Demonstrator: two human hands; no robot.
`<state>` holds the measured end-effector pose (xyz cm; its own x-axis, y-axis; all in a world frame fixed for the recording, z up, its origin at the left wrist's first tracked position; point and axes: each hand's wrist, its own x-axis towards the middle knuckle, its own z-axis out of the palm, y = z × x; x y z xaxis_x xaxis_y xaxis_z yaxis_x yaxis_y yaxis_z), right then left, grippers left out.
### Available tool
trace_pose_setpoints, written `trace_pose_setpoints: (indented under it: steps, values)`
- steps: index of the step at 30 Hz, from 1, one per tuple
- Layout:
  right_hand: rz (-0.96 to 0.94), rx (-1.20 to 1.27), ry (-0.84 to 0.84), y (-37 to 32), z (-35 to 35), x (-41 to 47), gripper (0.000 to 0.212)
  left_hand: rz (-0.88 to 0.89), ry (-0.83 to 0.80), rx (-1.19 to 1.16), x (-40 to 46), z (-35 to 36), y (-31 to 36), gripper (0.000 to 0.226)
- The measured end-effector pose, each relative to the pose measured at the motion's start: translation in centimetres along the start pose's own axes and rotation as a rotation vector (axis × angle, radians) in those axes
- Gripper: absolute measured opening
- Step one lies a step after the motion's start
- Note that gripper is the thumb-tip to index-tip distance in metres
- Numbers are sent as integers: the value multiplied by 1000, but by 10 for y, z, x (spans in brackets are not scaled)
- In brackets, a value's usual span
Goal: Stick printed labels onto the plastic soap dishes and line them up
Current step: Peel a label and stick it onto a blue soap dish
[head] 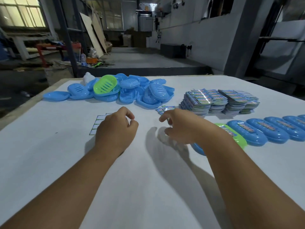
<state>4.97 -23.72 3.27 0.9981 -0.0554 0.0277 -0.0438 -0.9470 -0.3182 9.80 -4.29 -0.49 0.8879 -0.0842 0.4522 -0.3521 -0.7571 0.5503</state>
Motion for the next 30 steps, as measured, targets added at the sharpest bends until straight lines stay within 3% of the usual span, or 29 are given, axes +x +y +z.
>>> trace_pose_setpoints:
  steps: [6,18,26,30]
  values:
    - [-55,65,47,-12,16,6,39,237,49,168,22,23,5,18]
    - [-23,212,300,-10,20,11,33,255,-149,343,77,72,29,33]
    - [8,261,309,-11,20,11,31,231,-45,273,76,71,28,24]
    - [25,277,296,-13,19,9,32,133,113,-15,74,66,24,16]
